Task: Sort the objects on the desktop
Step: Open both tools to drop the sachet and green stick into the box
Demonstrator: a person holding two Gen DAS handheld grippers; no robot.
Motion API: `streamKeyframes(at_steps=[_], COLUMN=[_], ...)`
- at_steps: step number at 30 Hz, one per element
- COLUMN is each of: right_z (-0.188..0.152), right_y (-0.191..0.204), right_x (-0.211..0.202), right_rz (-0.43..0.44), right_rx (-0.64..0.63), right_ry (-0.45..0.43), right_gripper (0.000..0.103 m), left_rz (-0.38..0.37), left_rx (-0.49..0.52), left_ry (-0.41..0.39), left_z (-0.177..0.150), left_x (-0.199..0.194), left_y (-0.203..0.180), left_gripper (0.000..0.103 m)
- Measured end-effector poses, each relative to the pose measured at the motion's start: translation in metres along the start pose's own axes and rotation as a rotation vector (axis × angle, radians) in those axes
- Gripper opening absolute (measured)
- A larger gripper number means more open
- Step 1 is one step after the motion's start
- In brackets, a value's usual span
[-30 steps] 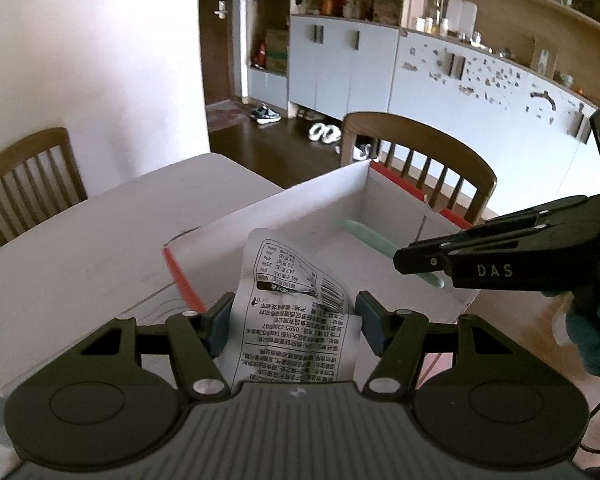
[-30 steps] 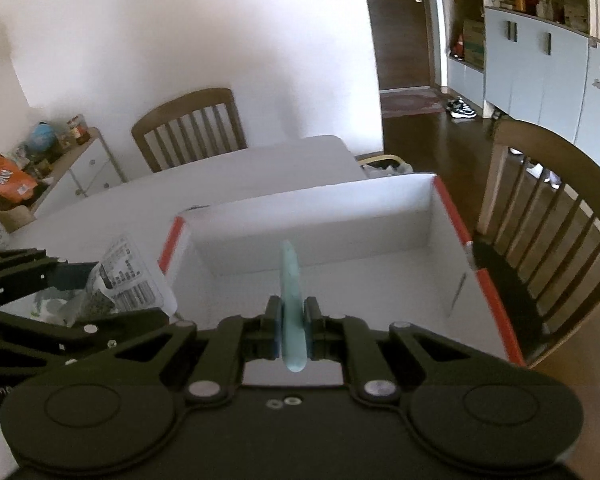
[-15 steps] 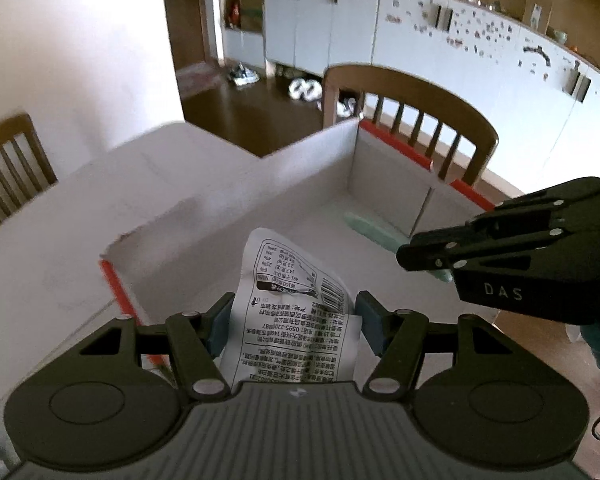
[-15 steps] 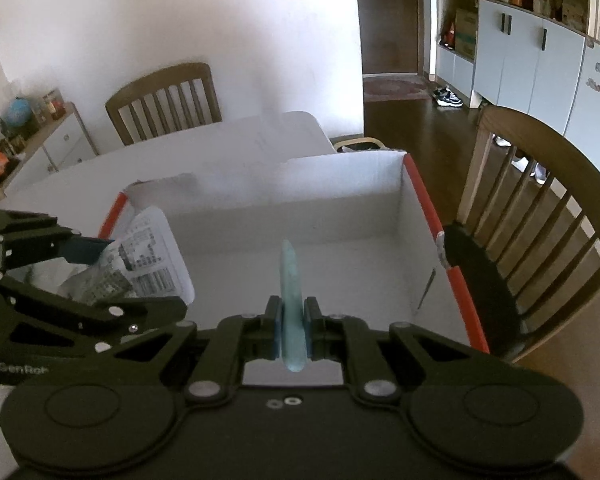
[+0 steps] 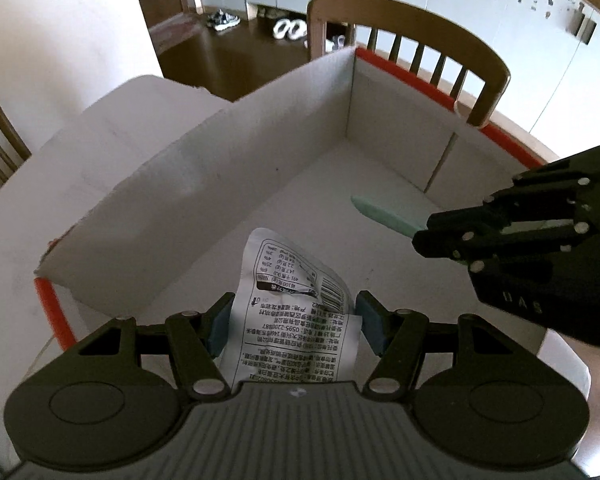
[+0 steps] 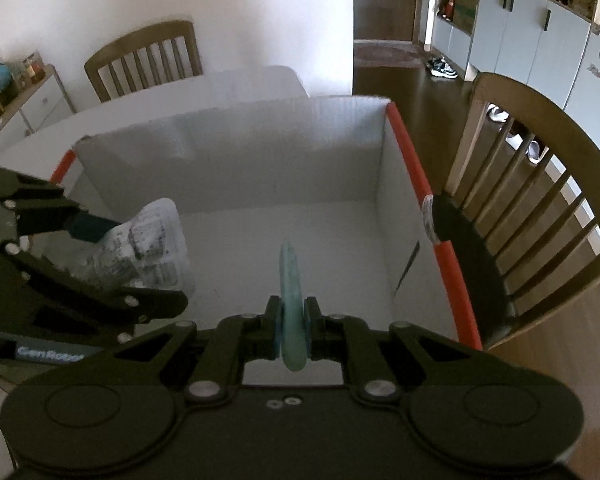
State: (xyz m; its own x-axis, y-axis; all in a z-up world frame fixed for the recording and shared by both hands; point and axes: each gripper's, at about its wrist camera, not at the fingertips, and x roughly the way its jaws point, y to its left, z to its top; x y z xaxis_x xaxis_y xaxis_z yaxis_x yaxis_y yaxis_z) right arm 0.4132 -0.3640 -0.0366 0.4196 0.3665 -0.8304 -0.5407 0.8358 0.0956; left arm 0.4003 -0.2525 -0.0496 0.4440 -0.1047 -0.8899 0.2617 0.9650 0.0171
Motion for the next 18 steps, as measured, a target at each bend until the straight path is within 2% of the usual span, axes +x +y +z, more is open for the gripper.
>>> streamKeyframes(at_steps=[7,15,18], right_z=[0.000,-0.001,-0.001], right_y=[0.000,-0.001,-0.002], right_x=[0.009,0.016,0.018], right_rz=[-0.001,-0.004,-0.004], right_rx=[-0.015,-0.021,-0.018], right_ry=[0.043,0.080,0.097], right_gripper=[0.010,0.011,0.016], left_rz=[-0.017,-0.025,-0.027], left_rx=[-0.030,-0.047,-0.059], left_ry=[0.085,0.142,0.145], left_z=[0.002,0.003,0.005], left_x=[0.021,0.034,0.034], left_y=[0.004,0.006,0.007], left_gripper=[0.064,0.065,0.066])
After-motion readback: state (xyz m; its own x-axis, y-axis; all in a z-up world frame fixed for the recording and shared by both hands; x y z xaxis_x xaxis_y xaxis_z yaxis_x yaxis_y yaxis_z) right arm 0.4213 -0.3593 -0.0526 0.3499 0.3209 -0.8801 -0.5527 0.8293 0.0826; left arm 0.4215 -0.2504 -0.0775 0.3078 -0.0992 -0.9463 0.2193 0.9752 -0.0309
